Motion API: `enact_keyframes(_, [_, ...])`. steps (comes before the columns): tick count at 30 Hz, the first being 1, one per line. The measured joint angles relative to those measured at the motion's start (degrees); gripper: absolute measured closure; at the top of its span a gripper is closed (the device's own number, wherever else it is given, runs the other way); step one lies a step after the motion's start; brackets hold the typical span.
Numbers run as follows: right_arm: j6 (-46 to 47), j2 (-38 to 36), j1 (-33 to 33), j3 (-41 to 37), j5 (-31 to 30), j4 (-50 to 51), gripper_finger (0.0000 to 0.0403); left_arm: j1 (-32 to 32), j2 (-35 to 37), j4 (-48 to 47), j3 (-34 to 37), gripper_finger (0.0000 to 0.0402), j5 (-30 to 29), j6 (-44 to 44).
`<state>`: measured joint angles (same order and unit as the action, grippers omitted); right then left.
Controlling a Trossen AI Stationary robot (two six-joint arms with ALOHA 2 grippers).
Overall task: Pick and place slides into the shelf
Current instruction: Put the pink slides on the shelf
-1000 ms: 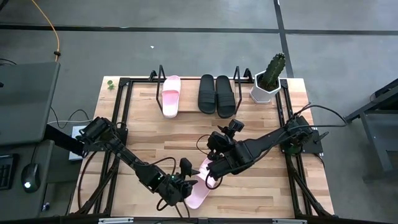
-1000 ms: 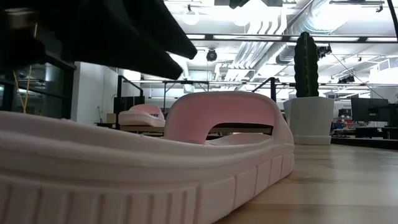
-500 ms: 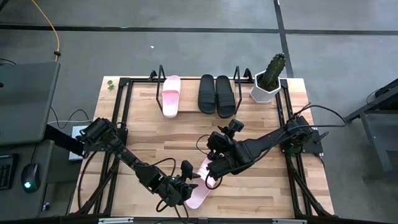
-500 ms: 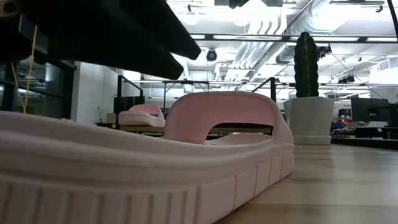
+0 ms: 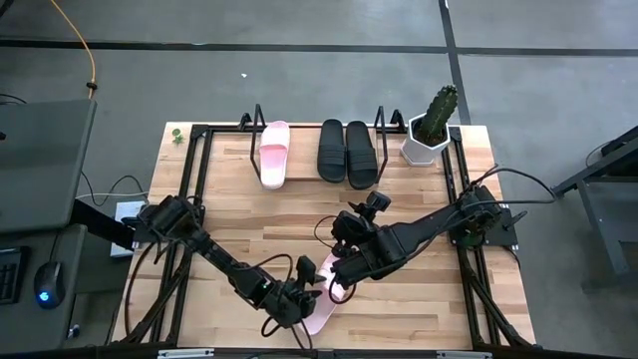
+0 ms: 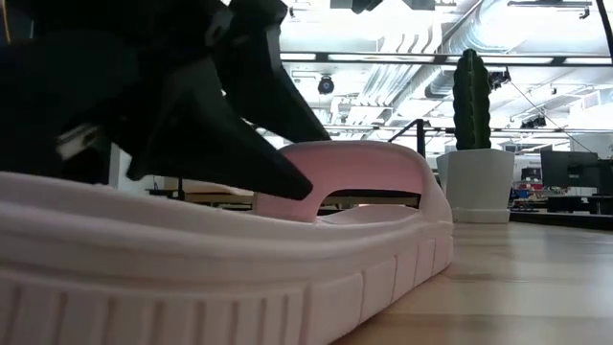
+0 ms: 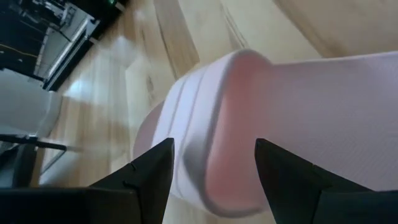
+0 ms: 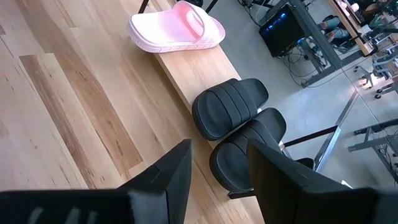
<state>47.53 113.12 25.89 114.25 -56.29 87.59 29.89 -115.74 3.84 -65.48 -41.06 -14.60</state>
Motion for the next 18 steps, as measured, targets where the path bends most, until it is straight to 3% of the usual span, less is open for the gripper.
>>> enact_keyframes(5, [0.0,0.0,0.0,0.0,0.7,0.0,0.0257,0.0,0.0,0.9,-0.1,0.0190,-3.4,-0.2])
enact_keyframes(18, [0.0,0.0,0.0,0.0,1.0,-0.1,0.0257,-3.5,0.0,0.6,-0.1,0.0190,-2.1,-0.1])
